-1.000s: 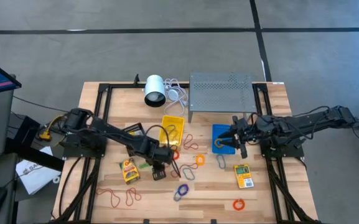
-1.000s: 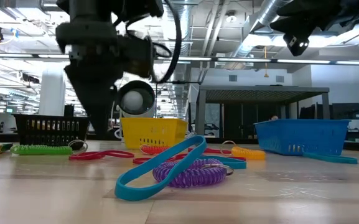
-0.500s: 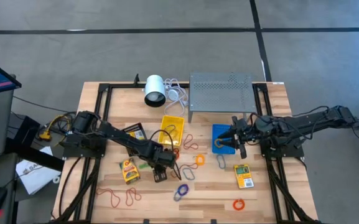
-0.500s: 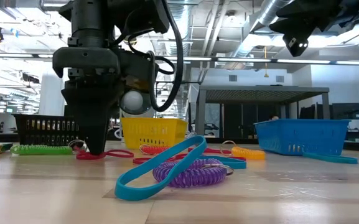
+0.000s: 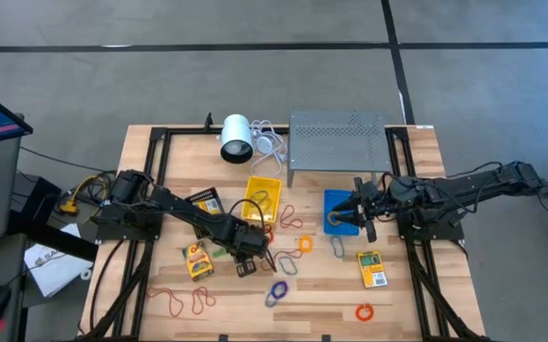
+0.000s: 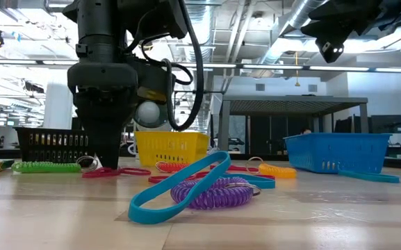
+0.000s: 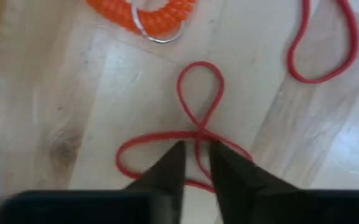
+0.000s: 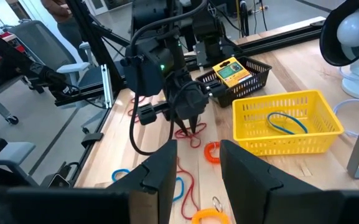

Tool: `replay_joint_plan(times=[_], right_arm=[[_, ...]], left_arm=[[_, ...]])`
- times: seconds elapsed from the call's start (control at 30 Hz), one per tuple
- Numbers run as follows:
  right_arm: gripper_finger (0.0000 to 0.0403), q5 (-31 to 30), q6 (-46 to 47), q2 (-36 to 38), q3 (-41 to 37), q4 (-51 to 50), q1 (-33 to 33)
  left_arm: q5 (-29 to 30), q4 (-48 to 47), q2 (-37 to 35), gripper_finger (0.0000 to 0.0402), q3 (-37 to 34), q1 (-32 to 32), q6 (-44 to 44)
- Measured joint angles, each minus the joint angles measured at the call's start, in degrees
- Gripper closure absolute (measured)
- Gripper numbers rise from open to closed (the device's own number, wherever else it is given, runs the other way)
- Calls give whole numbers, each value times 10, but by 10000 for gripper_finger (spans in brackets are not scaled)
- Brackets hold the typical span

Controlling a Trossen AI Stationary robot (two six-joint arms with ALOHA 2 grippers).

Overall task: Pick & Place Office Desk Supplies
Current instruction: Put the top left red rubber band into the yellow basket

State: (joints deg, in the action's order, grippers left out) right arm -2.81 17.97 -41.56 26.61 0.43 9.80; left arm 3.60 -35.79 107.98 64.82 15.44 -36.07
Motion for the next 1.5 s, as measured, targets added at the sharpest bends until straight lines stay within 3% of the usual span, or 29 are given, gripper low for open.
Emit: replay_joint_plan(times=[0.07,0.37,0.8,1.17,1.5], right_arm=[[285,0,0,0,0,0,0],[285,0,0,0,0,0,0],[285,0,0,0,0,4,-1],[285,0,0,0,0,17,-1],[285,-2,-6,0,0,20,-13]], left_arm=[[1,-2,0,390,0,0,8],[-10,5,-8,401,-2,2,11],[5,8,-149,401,-1,2,11],[80,38,-230,401,-1,0,43],[179,42,-241,401,-1,-55,136]])
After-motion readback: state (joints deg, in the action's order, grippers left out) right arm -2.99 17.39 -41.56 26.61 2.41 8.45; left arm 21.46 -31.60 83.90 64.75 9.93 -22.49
